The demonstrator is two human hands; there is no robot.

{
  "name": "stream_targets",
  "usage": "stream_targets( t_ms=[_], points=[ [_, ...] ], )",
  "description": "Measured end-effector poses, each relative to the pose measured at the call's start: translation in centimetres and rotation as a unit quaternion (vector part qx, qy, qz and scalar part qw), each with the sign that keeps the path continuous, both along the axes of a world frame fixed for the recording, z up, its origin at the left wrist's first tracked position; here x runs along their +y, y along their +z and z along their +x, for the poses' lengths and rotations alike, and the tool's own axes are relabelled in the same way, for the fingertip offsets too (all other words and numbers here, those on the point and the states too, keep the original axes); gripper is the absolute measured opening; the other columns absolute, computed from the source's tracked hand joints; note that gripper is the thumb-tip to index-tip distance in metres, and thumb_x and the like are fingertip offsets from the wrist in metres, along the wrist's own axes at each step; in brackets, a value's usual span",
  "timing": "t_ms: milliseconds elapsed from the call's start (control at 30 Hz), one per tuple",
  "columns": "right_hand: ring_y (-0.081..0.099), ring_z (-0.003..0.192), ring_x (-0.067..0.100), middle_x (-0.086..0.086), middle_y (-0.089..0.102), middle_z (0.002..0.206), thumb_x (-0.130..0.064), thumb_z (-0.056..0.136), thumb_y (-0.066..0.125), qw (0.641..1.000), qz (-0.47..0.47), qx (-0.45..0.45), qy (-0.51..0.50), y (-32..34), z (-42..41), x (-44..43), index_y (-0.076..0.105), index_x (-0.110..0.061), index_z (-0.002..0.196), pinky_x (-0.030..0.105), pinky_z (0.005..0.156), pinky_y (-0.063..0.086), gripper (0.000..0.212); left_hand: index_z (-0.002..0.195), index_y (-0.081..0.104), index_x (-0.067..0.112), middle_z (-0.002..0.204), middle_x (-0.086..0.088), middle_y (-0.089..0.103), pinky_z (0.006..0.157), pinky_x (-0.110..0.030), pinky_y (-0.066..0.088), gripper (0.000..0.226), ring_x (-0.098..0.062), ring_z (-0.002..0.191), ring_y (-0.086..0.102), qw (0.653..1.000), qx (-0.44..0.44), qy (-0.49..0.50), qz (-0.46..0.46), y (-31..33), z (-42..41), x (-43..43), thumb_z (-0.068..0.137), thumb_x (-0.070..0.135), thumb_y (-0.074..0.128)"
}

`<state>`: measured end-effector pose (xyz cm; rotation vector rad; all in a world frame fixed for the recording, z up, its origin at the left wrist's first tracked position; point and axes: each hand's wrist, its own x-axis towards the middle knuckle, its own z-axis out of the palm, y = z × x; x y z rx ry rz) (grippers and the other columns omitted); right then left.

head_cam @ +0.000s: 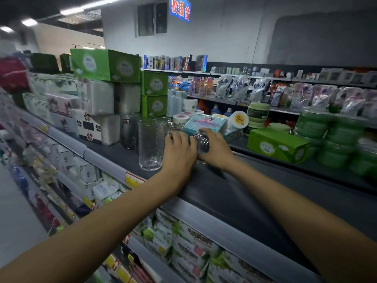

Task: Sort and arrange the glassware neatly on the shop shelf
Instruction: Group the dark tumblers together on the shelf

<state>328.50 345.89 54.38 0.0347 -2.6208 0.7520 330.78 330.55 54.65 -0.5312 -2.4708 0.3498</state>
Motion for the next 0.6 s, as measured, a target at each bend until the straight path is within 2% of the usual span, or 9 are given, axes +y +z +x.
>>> stream_targets(
  t_ms=[100,167,233,300,367,433,533,600],
  points=[
    [0.053,0.127,0.034,0.015,0.042,0.142,-0.03,0.066,0.089,0.999,-0.014,-0.013,-0.033,0.6,0.7,1.0,0.035,-0.023,0.151,0.038,0.106,0.047,0.101,0.137,0.045,0.008,0.136,-0.022,0.051,0.108,-0.05,0.039,0.044,-0.041,0.126,0.049,0.998,-0.005,-0.04,0.038,0.2,0.8,0.3,0.095,0.017,0.052],
    [0.048,0.13,0.032,0.014,0.034,0.145,-0.025,0.063,0.09,0.998,-0.03,-0.04,-0.046,1.1,1.7,2.0,0.032,-0.022,0.154,0.035,0.106,0.046,0.108,0.135,0.047,0.011,0.133,-0.015,0.049,0.104,-0.045,0.039,0.053,-0.037,0.124,0.047,0.993,-0.023,-0.083,0.079,0.6,0.9,0.3,0.086,0.022,0.066],
    [0.048,0.128,0.031,0.012,0.033,0.14,-0.024,0.061,0.091,0.996,-0.04,-0.055,-0.049,1.2,2.8,3.4,0.036,-0.025,0.152,0.034,0.105,0.047,0.107,0.137,0.049,0.013,0.134,-0.013,0.047,0.1,-0.043,0.041,0.063,-0.035,0.125,0.044,0.974,-0.052,-0.138,0.169,1.0,0.9,0.3,0.082,0.03,0.075],
    [0.05,0.123,0.029,0.011,0.036,0.134,-0.026,0.059,0.093,0.996,-0.042,-0.06,-0.051,1.1,3.9,4.7,0.04,-0.025,0.149,0.032,0.1,0.049,0.105,0.141,0.05,0.013,0.137,-0.013,0.043,0.105,-0.043,0.043,0.079,-0.036,0.127,0.042,0.928,-0.111,-0.174,0.31,0.9,0.6,0.3,0.074,0.035,0.086],
    [0.05,0.123,0.027,0.011,0.041,0.137,-0.031,0.055,0.097,0.996,-0.049,-0.063,-0.05,1.0,5.0,5.9,0.039,-0.021,0.147,0.034,0.1,0.048,0.109,0.144,0.048,0.017,0.143,-0.014,0.04,0.11,-0.042,0.044,0.093,-0.035,0.13,0.046,0.859,-0.191,-0.172,0.444,0.2,0.4,0.5,0.065,0.037,0.093],
    [0.05,0.126,0.025,0.008,0.047,0.139,-0.037,0.051,0.1,0.994,-0.08,-0.062,-0.047,0.9,6.2,7.1,0.039,-0.018,0.143,0.039,0.104,0.047,0.112,0.147,0.046,0.02,0.145,-0.013,0.049,0.109,-0.042,0.047,0.102,-0.031,0.129,0.054,0.799,-0.233,-0.174,0.526,-0.8,0.4,0.9,0.059,0.041,0.094],
    [0.056,0.119,0.021,0.003,0.056,0.13,-0.034,0.053,0.101,0.989,-0.13,-0.05,-0.049,0.8,8.3,8.2,0.04,-0.018,0.138,0.038,0.1,0.05,0.106,0.146,0.044,0.018,0.141,-0.009,0.059,0.106,-0.045,0.051,0.101,-0.027,0.127,0.058,0.777,-0.223,-0.161,0.566,-1.9,0.5,1.5,0.061,0.038,0.096],
    [0.058,0.115,0.02,0.001,0.057,0.126,-0.033,0.052,0.102,0.987,-0.144,-0.028,-0.063,0.6,9.4,8.7,0.043,-0.018,0.135,0.037,0.099,0.051,0.103,0.138,0.046,0.017,0.137,-0.008,0.063,0.103,-0.047,0.052,0.094,-0.029,0.124,0.06,0.762,-0.225,-0.149,0.588,-2.1,0.6,1.7,0.062,0.039,0.097]
  ],
)
